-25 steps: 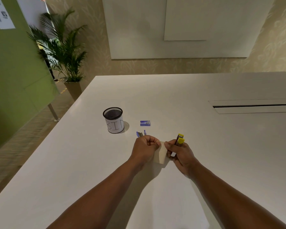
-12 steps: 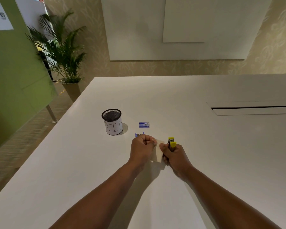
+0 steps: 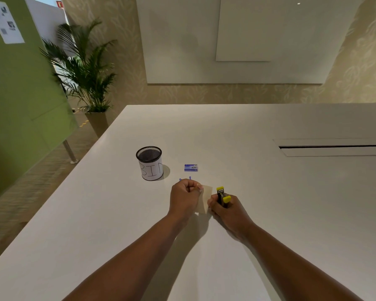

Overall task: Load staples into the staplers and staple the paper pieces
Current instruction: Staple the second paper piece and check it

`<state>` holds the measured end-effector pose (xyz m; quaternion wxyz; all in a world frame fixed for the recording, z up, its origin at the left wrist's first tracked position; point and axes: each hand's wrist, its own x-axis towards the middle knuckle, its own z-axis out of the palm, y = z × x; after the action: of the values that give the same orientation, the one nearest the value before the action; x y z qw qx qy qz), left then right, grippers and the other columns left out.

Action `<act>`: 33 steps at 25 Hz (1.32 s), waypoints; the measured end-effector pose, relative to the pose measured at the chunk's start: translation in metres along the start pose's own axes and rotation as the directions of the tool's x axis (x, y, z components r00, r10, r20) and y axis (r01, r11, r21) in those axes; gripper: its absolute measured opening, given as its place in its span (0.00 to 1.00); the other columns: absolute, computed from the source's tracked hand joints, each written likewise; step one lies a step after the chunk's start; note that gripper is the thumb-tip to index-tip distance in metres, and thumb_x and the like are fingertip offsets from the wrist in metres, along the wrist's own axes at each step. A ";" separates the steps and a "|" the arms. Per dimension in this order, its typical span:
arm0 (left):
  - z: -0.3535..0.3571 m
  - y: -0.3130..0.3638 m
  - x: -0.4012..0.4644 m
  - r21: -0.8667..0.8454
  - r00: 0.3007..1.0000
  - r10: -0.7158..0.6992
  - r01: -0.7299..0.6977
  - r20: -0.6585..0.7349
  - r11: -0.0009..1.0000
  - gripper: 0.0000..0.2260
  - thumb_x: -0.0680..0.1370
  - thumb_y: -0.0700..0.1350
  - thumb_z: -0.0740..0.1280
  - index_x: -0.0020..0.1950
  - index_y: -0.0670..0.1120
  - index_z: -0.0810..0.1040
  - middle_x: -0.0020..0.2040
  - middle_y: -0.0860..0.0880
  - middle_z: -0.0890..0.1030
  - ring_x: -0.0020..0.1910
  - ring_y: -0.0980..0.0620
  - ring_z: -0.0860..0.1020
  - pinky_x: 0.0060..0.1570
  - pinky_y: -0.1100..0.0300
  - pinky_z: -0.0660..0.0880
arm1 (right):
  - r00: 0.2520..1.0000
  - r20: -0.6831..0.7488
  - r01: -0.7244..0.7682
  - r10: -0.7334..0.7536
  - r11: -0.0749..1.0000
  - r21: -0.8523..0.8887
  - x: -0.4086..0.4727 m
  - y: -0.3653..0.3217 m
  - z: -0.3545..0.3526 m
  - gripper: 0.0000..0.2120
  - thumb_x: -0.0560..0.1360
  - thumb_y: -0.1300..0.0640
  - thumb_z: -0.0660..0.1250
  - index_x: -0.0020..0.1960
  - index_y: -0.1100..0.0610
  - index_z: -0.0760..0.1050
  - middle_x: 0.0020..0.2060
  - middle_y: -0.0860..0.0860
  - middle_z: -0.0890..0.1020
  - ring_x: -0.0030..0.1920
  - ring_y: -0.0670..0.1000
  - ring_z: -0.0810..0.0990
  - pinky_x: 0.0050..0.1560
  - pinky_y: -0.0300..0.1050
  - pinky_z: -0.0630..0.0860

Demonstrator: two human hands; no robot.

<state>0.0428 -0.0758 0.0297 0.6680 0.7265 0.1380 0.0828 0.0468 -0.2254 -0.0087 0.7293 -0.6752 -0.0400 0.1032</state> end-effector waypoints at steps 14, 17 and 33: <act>-0.009 0.000 -0.002 -0.081 0.999 -0.038 0.036 -0.025 0.996 0.02 0.78 0.40 0.72 0.45 0.44 0.82 0.41 0.44 0.85 0.38 0.50 0.79 0.40 0.55 0.77 | 0.998 0.063 0.022 -0.019 0.999 -0.048 -0.009 -0.007 0.010 0.24 0.80 0.68 0.62 0.28 0.52 0.69 0.27 0.48 0.70 0.29 0.47 0.68 0.36 0.43 0.72; -0.010 0.001 -0.002 -0.095 0.998 -0.048 0.044 -0.032 0.994 0.03 0.78 0.40 0.71 0.45 0.44 0.82 0.40 0.46 0.84 0.36 0.51 0.78 0.38 0.58 0.76 | 0.995 0.090 0.040 -0.035 0.997 -0.062 -0.008 -0.004 0.010 0.24 0.81 0.67 0.64 0.28 0.52 0.68 0.26 0.46 0.69 0.28 0.46 0.65 0.33 0.39 0.68; -0.027 0.003 0.003 -0.009 0.959 -0.085 0.091 0.270 0.996 0.09 0.74 0.32 0.70 0.50 0.43 0.83 0.37 0.45 0.82 0.34 0.50 0.77 0.36 0.62 0.74 | 0.970 -0.243 0.027 0.008 0.989 0.143 0.002 0.000 -0.013 0.15 0.81 0.59 0.69 0.35 0.50 0.82 0.30 0.51 0.75 0.33 0.52 0.70 0.38 0.47 0.66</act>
<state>0.0380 -0.0494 0.0348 0.6912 0.7171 0.0771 -0.0452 0.0510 -0.2375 -0.0101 0.7764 -0.6276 0.0539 0.0190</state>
